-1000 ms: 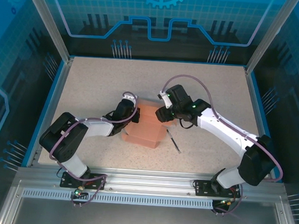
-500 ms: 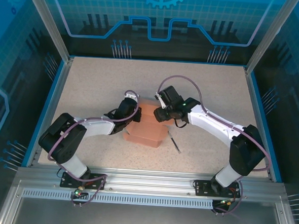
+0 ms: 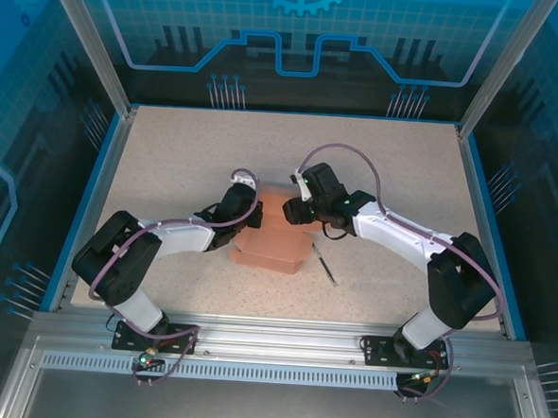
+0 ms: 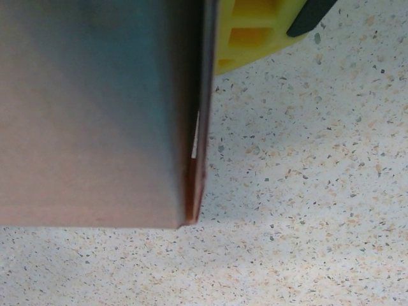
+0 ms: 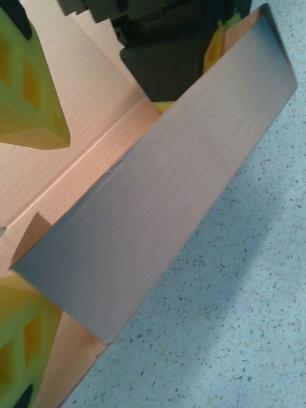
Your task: Fold the paper box
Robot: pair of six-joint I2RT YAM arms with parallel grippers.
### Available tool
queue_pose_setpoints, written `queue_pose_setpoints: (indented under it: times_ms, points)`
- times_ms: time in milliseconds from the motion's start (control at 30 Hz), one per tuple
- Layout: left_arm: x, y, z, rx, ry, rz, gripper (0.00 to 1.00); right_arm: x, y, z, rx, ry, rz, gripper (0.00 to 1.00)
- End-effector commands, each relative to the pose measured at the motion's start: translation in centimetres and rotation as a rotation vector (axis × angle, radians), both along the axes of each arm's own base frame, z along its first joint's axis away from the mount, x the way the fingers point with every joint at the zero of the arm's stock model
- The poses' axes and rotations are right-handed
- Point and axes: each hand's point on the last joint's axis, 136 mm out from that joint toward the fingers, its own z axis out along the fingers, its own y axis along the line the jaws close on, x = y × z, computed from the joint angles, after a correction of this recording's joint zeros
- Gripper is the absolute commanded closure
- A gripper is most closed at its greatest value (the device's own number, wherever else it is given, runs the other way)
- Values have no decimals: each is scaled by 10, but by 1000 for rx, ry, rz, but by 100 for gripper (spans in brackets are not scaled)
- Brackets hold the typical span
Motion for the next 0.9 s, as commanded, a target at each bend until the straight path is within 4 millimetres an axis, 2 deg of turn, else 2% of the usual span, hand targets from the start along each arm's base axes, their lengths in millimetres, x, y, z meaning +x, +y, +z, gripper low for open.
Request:
queue_pose_setpoints:
  times_ms: [0,133,300,333,600,867]
  points:
    - [8,-9,21,-23,-50,0,100,-16,-24,0,-32,5,-37,46]
    - [12,-11,24,-24,-56,-3,100,-32,-45,-4,-23,26,-79,43]
    - [15,-14,31,-35,-70,-8,100,-37,-48,-12,33,55,-114,41]
    - [15,-14,32,-38,-72,-8,100,-40,-52,-22,29,76,-123,41]
    - [15,-15,37,-49,-81,-8,100,-32,-59,-38,92,117,-194,39]
    - [15,-16,38,-53,-82,-10,100,-21,-48,-33,182,115,-178,39]
